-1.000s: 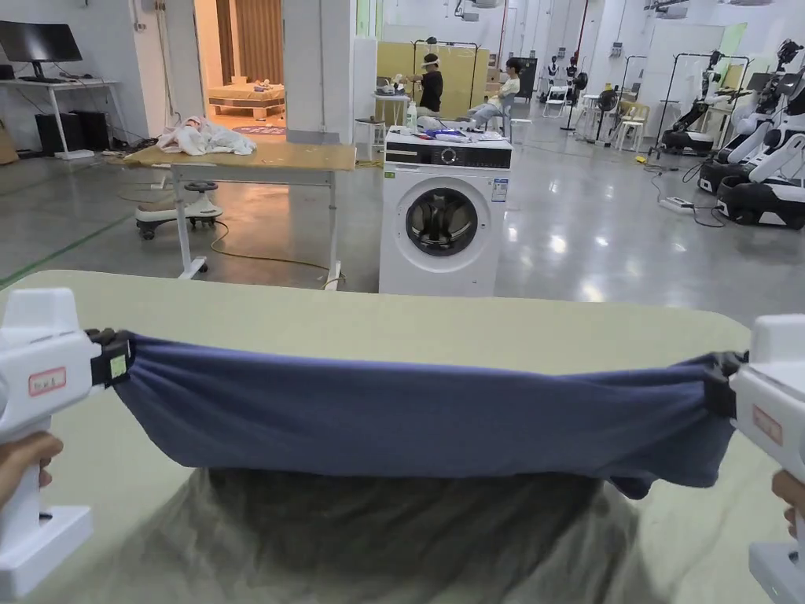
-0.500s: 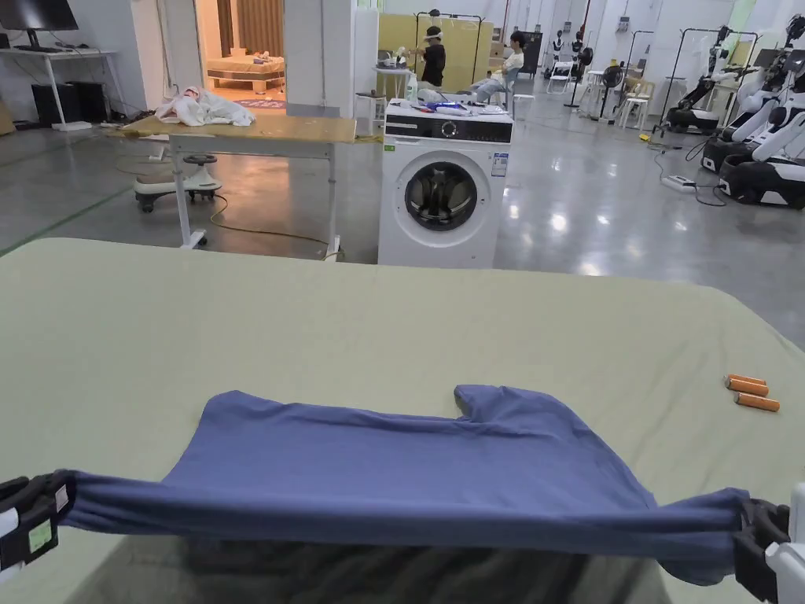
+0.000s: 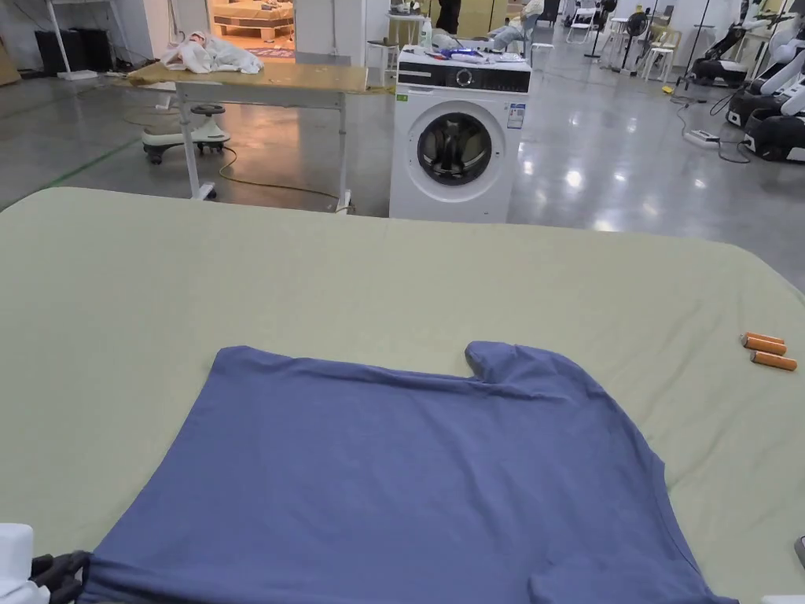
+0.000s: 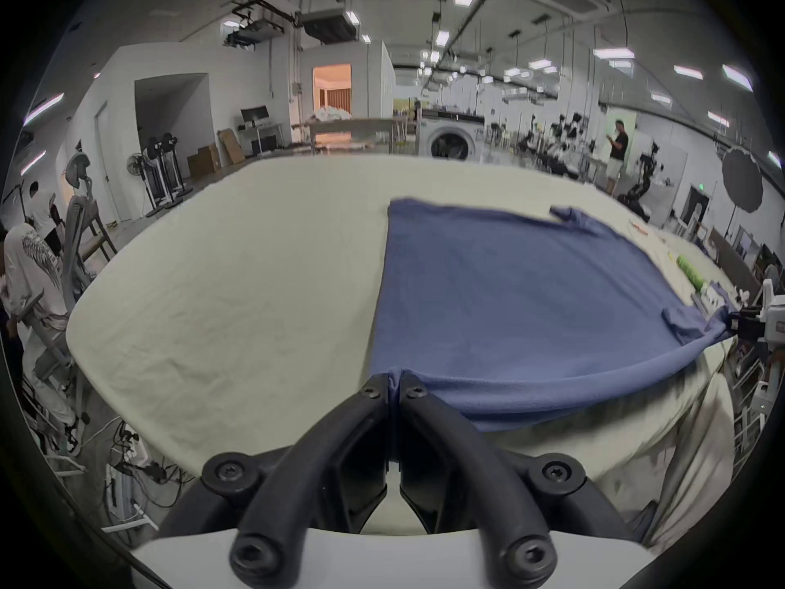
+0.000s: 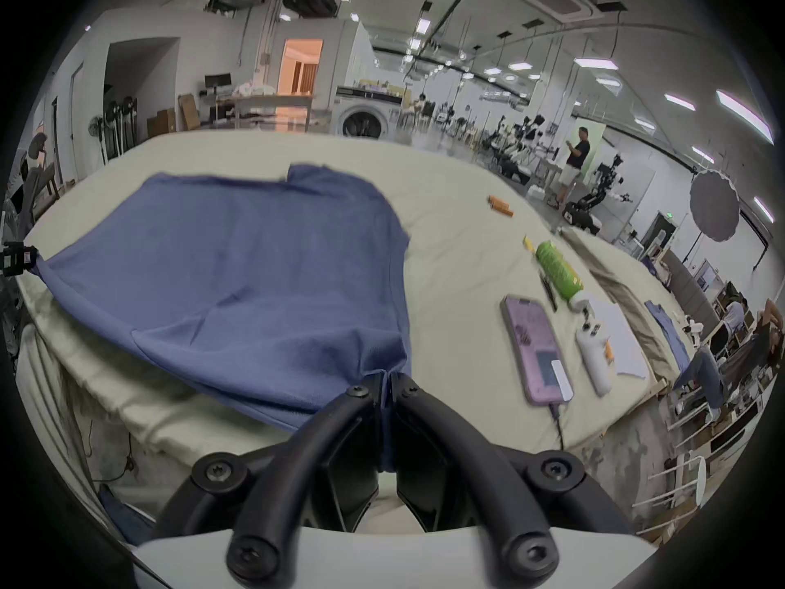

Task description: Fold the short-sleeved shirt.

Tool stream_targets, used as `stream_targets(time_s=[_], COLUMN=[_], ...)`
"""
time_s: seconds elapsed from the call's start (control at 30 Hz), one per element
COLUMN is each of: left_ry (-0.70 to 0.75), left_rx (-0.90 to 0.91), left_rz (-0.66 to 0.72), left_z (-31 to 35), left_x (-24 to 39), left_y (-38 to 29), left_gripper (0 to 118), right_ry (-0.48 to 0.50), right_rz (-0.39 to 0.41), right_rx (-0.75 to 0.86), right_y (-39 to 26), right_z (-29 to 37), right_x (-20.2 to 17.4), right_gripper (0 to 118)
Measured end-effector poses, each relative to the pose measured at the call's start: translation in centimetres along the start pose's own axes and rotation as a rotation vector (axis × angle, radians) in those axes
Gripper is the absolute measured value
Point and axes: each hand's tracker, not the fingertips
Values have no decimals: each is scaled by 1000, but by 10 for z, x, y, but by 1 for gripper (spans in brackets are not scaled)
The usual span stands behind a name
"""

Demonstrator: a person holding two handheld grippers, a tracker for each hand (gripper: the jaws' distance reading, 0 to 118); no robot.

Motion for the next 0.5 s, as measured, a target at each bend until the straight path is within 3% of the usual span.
stream_targets(time_s=[0.37, 0.5], left_ry=[31, 42], left_rx=[-206, -216], left_rz=[-26, -22], left_z=[-32, -33], left_x=[18, 23], left_y=[-16, -16], left_gripper=[0, 5], right_ry=[25, 7], right_rz=[-17, -24], right_rx=[-134, -142], right_y=[-27, -28], right_z=[-43, -42], right_x=[-7, -10], right_gripper=[6, 33])
